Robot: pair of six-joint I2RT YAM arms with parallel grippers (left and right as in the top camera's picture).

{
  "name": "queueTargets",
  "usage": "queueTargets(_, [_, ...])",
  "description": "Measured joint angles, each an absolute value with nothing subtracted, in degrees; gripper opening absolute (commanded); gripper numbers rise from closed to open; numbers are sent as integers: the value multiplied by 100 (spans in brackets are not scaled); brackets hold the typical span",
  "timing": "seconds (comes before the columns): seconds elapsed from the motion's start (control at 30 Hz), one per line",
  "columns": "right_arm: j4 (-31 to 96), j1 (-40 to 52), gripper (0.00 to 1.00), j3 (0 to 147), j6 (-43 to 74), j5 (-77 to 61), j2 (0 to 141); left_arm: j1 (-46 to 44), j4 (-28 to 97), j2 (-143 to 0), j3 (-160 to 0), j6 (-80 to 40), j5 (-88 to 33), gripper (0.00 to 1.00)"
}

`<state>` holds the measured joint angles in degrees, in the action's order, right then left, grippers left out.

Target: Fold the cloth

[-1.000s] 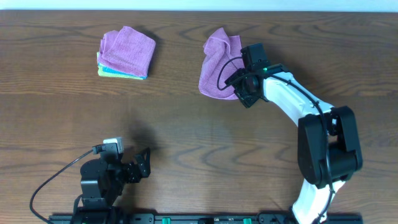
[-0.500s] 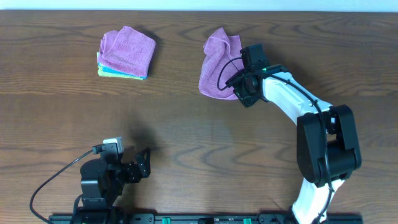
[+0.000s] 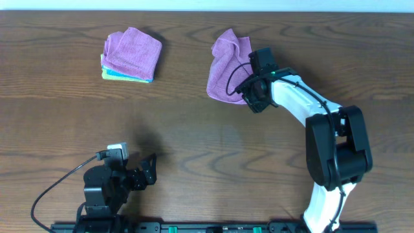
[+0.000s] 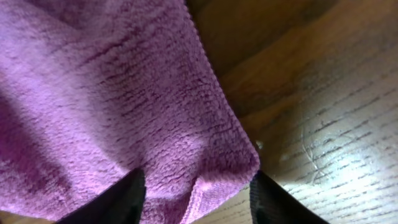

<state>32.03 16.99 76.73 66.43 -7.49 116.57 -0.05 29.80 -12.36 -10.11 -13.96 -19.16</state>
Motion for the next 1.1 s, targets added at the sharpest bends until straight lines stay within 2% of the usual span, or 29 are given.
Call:
queueTargets(0.1, [3208, 1699, 36, 7673, 6652, -751, 11675, -5, 2980, -1236, -1011, -1396, -1916, 95])
queueTargets(0.13, [3208, 1699, 29, 7673, 6643, -746, 11675, -5, 2980, -1236, -1011, -1396, -1914, 95])
queueTargets(0.2, [3277, 1699, 7, 7673, 6602, -746, 11675, -5, 2980, -1236, -1011, -1396, -1914, 95])
queueTargets(0.23, [3339, 1699, 1, 7673, 6576, -733, 11675, -5, 2980, -1236, -1011, -1396, -1916, 95])
queueTargets(0.47, [3776, 1693, 1, 7673, 5986, -589, 11664, -5, 3022, -1236, -1011, -1396, -1914, 95])
queueTargets(0.73, [5164, 1361, 1, 7647, 5424, 252, 10844, -5, 3479, -1236, -1011, -1553, -1916, 95])
queueTargets(0.87, [5728, 1083, 1, 7647, 5325, 854, 10088, -5, 3472, -1236, -1011, -2132, -1916, 95])
queueTargets(1.1, [5867, 773, 1, 7647, 5164, 1522, 9397, -5, 3472, -1236, -1011, -3557, -1918, 95])
